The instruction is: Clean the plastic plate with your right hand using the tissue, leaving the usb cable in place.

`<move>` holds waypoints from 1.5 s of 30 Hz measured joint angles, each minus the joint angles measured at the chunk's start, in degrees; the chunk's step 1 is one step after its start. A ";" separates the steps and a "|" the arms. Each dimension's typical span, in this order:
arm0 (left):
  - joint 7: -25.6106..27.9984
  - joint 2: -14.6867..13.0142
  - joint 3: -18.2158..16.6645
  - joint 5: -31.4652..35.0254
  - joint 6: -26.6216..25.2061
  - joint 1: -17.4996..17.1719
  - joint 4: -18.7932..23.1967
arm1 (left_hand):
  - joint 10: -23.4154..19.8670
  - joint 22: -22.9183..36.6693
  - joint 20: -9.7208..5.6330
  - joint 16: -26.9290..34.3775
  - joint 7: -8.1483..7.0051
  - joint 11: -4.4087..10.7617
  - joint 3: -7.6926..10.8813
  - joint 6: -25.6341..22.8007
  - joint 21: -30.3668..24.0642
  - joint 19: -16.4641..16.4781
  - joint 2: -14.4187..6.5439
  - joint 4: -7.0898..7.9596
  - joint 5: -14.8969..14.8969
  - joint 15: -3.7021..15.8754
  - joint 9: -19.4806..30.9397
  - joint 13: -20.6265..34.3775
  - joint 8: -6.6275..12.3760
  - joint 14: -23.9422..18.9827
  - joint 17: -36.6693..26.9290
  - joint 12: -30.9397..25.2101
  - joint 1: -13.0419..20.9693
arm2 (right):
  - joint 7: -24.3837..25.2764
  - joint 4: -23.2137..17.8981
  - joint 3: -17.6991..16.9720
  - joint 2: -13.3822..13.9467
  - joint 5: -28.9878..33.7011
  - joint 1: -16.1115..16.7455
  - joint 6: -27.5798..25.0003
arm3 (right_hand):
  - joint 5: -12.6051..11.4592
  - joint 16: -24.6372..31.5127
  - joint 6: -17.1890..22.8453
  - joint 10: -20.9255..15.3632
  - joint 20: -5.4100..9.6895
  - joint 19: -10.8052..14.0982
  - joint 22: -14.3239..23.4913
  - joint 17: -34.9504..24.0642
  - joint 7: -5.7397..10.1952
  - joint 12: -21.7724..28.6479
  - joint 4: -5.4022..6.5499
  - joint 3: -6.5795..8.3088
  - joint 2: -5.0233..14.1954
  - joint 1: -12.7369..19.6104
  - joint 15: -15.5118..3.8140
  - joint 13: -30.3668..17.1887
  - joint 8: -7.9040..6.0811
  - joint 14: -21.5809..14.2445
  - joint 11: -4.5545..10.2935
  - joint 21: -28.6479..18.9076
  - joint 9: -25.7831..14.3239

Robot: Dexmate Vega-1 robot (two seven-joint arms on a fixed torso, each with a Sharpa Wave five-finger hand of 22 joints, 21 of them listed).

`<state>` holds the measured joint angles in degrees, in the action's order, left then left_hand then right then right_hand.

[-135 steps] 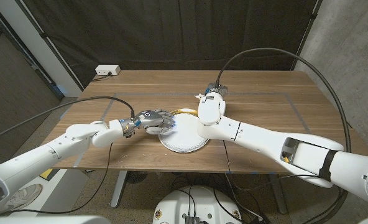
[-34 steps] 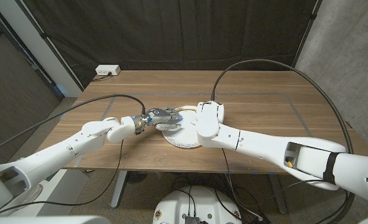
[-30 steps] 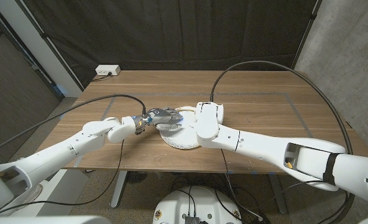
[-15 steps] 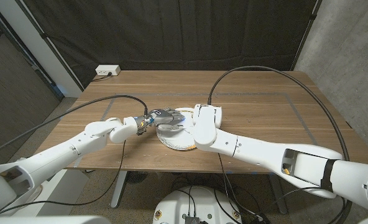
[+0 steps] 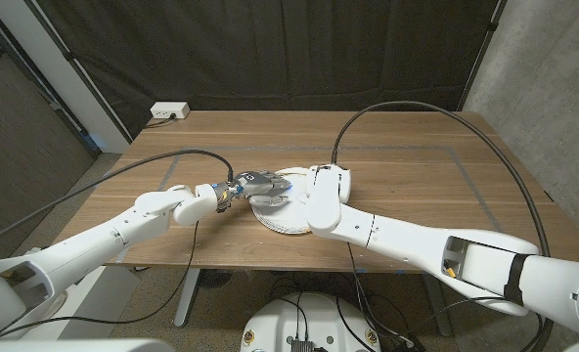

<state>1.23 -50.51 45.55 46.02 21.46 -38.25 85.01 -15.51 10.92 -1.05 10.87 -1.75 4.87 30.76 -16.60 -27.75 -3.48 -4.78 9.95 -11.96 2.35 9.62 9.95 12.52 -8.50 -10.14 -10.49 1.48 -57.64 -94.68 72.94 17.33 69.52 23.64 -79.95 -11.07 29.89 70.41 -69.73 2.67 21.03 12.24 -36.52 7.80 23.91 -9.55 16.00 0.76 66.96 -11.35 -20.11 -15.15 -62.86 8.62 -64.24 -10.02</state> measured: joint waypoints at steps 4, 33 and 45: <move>-0.01 -0.01 0.13 0.02 0.00 0.00 -0.09 | 0.00 0.00 -1.03 -0.24 0.00 0.00 0.25 0.01 0.04 -0.85 0.00 0.25 0.00 0.00 0.00 0.00 0.00 0.00 -0.03 0.00 0.00 | 4.00 0.18 -0.01 0.03 -1.91 -0.15 0.01 | 0.16 0.00 -0.01 0.01 -0.31 -0.31 -0.26 -0.22 0.01 -0.04 0.00 0.00 0.39 0.07 0.00 0.01 0.01 0.00 -0.01 0.00 -0.20; 0.00 -0.21 0.87 0.01 0.92 0.15 -3.08 | 4.36 -0.13 -1.01 -1.15 -1.33 0.25 0.72 4.53 1.66 -3.33 0.40 0.73 0.00 -0.03 -7.43 -7.60 -1.68 3.30 0.19 0.16 -0.42 | 41.57 6.03 -0.58 -0.10 -31.08 -6.10 12.98 | 0.21 0.00 0.10 -0.31 -0.32 -0.92 -0.53 -1.32 -0.13 -0.88 0.95 0.95 0.42 0.01 0.00 -0.97 1.08 0.00 0.31 -1.99 -0.22; 0.66 -0.11 1.04 -0.66 0.02 0.48 -4.14 | 4.36 0.22 -1.10 -1.11 -1.38 0.25 0.71 4.58 1.46 -3.43 0.39 0.73 0.00 0.01 -7.43 -7.60 -2.64 3.54 0.19 0.52 -0.42 | 49.72 14.50 -1.12 -2.57 -38.97 -9.11 26.87 | 0.21 -0.23 0.10 -0.69 -0.32 -0.91 -0.80 -1.83 -0.13 -0.94 0.94 0.94 0.40 0.02 0.00 -1.23 1.23 0.00 0.53 -2.52 -0.27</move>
<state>1.89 -50.62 46.59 45.36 21.49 -37.77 80.88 -11.15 11.14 -2.15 9.76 -3.13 5.12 31.48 -12.02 -26.29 -6.91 -4.39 10.68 -11.96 2.36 2.19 2.36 9.88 -4.96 -9.95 -9.97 1.05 -7.92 -80.18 71.82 14.76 30.55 14.53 -53.08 -10.86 29.65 70.52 -70.41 2.35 20.11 11.44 -38.36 7.66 22.97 -8.60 16.94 1.17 66.99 -11.35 -21.34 -13.92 -62.86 9.15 -66.76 -10.29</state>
